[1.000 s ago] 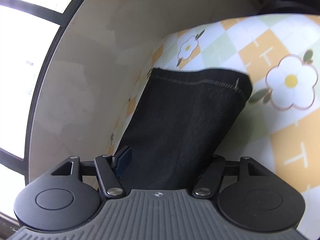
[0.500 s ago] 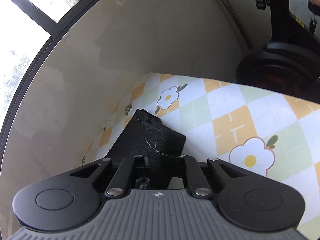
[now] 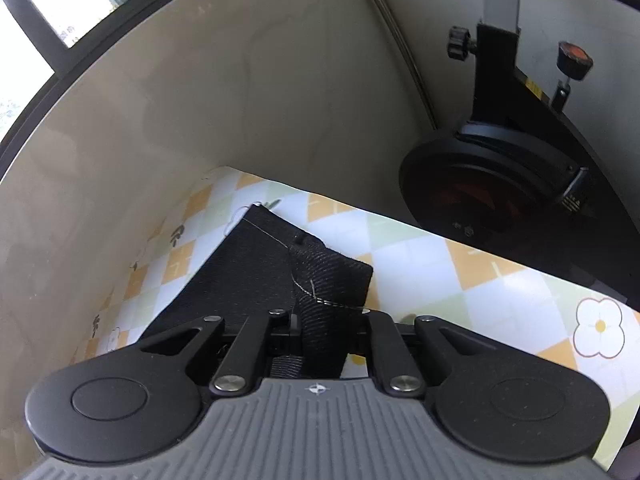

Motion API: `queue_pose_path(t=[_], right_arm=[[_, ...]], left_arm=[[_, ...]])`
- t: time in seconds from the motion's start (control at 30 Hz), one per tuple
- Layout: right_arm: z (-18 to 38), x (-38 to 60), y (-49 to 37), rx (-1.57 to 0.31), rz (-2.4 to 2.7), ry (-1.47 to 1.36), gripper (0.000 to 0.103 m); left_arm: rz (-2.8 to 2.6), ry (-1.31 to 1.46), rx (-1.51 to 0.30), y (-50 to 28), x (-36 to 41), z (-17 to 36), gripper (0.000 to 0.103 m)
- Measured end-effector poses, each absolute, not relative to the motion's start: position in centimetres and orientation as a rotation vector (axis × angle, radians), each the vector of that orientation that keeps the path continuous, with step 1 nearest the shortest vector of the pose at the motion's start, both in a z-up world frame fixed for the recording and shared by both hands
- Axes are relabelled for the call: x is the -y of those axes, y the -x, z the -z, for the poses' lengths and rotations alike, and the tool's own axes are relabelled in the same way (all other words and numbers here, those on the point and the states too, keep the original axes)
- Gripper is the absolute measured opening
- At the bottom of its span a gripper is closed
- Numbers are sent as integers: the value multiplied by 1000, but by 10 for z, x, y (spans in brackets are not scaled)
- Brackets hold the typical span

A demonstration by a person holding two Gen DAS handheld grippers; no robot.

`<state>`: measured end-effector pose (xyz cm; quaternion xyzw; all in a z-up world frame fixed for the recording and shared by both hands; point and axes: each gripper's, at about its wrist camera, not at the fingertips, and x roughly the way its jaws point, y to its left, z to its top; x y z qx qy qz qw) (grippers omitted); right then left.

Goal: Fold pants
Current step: 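Lift the leg end with the right gripper and fold it over the pants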

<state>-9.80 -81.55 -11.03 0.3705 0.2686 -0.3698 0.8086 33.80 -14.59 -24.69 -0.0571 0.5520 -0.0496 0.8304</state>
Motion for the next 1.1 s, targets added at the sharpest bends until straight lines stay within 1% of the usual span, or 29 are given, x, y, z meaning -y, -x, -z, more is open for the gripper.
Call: queue_pose_path(t=[0.07,0.17,0.3,0.47,0.6,0.77,0.83,0.9,1.0,1.1], right_arm=[[94,801,84,-566,740,-750,9],[67,768,53,-569,627,-662,9],[44,704,3,-601,451,-549,9],[38,606,-61,-674,247,-444,9],[54,514,-103,-767,73,-340,9],[124,404,-140,-1075,-123,-157,10],[142,383,-141,-1131,-123,-97,10],[145,377,-141,-1135,-96,-77,10],[138,389,-138,-1108,-45,-160,10],[108,394,-125,-972,3,-266,10]], left_arm=[[103,274,-1173,-342,122,242,103],[78,436,-1115,-343,83,227,103],[61,477,-1008,-338,32,202,103],[53,499,-929,-328,-28,182,103],[34,499,-900,-319,-75,173,103],[39,526,-907,-305,-128,178,103],[44,532,-917,-299,-141,182,103],[58,543,-914,-289,-156,184,103],[92,562,-912,-286,-165,188,103],[133,548,-895,-283,-177,189,103]])
